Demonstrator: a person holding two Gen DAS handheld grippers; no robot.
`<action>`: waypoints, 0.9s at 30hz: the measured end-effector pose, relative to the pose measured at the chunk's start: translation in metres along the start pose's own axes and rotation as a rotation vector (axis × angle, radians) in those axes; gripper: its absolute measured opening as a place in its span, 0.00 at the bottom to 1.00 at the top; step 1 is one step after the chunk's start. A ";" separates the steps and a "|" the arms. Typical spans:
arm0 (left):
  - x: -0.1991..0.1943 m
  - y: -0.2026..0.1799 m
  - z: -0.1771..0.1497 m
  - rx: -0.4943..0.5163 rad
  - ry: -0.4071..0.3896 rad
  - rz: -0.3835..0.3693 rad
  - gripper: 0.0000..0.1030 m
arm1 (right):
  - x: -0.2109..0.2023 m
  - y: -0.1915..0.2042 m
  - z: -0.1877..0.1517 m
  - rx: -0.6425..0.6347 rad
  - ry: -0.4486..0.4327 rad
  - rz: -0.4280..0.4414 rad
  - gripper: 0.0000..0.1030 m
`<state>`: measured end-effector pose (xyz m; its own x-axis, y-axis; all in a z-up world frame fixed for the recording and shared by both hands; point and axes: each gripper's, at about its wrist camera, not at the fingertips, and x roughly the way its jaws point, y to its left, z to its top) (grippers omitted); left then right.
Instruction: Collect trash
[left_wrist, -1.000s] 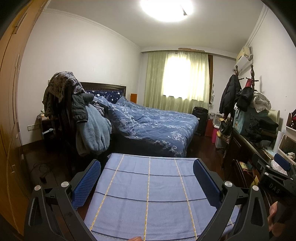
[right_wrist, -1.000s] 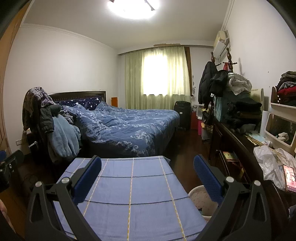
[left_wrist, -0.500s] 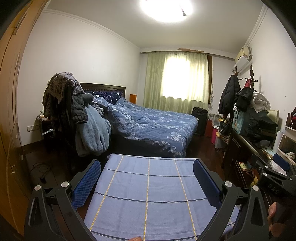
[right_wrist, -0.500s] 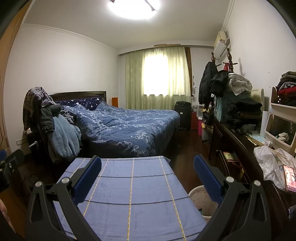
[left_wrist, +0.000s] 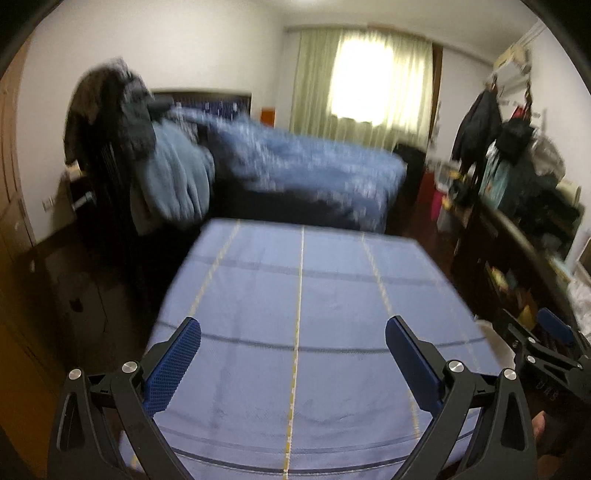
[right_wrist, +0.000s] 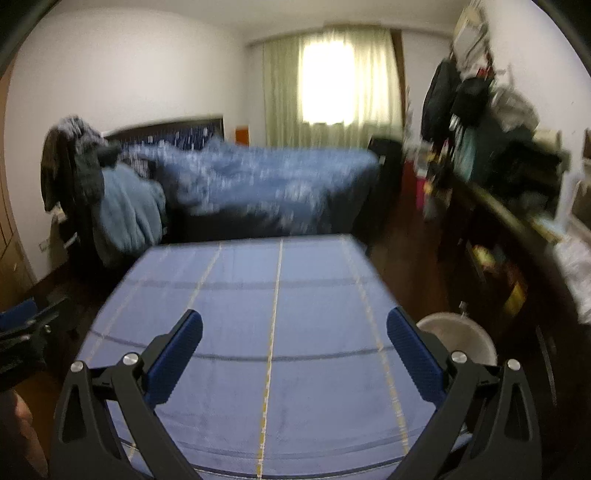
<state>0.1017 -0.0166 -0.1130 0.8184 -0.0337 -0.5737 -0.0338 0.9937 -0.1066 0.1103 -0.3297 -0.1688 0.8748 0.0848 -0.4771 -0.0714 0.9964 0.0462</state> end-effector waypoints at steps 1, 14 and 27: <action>0.012 0.000 -0.003 -0.003 0.029 0.007 0.97 | 0.014 0.001 -0.003 0.001 0.030 -0.002 0.97; 0.052 0.006 0.004 0.000 0.080 0.021 0.97 | 0.057 0.015 -0.005 -0.006 0.049 -0.006 0.97; 0.046 0.009 0.002 0.000 0.077 0.049 0.97 | 0.052 0.016 -0.014 -0.022 0.089 -0.005 0.97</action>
<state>0.1398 -0.0089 -0.1388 0.7695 0.0066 -0.6387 -0.0726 0.9944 -0.0771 0.1481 -0.3093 -0.2056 0.8291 0.0789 -0.5535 -0.0783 0.9966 0.0248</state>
